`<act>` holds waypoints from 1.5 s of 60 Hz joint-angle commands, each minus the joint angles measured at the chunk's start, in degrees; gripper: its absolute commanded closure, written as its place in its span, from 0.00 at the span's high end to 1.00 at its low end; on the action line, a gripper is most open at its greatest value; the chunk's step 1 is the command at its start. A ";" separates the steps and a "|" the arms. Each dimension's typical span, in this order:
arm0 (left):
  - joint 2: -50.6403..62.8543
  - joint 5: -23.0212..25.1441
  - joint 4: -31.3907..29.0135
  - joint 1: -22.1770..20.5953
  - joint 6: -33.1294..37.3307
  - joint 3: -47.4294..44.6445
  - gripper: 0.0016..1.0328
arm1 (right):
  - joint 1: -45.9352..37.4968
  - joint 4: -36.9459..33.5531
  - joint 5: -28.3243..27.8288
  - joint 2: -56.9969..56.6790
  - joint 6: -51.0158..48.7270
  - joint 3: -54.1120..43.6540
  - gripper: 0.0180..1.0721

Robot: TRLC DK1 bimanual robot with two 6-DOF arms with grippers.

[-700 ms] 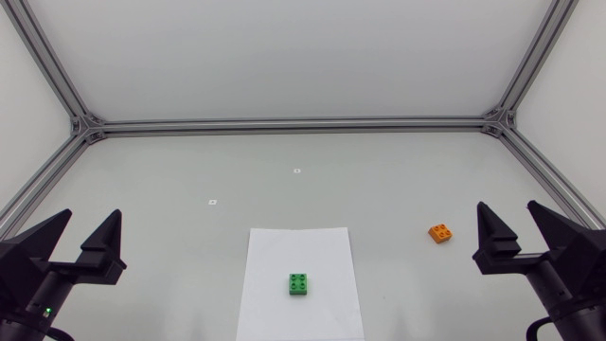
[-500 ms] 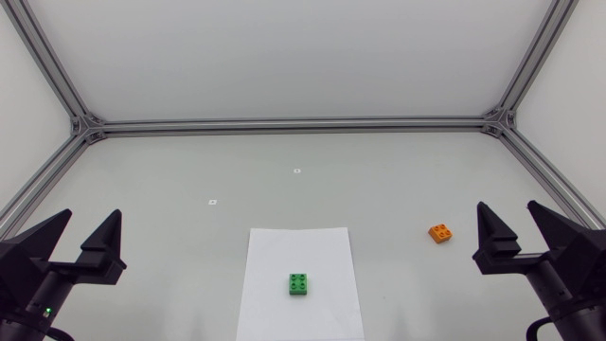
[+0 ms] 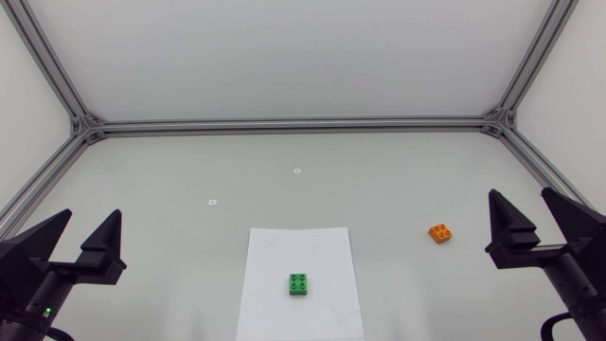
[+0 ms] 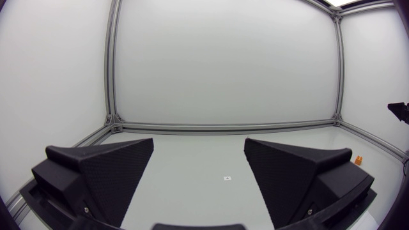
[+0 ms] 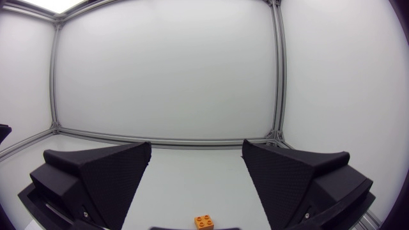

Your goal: Pick up the orange 2x2 brick with the right arm and stack it on top of the green 2x2 brick in the center

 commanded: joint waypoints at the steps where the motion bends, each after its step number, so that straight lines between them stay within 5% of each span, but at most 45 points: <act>1: -0.45 0.25 -0.84 0.16 0.73 -2.35 0.96 | 0.56 -1.28 -0.14 -0.01 1.33 4.25 0.96; 25: -0.45 0.25 -0.76 0.16 0.73 -2.35 0.96 | 1.18 -5.94 0.38 19.50 1.86 19.19 0.96; 41: -0.45 0.25 -0.76 0.16 0.73 -2.35 0.96 | 1.09 -18.51 1.00 39.63 2.12 32.02 0.95; 65: -0.45 0.25 -0.84 0.16 0.73 -2.35 0.96 | -1.81 -30.28 -0.58 61.69 -12.56 43.27 0.95; 90: -0.45 0.25 -0.84 0.16 0.73 -2.35 0.96 | -5.32 -31.87 -1.64 82.34 -16.69 47.22 0.95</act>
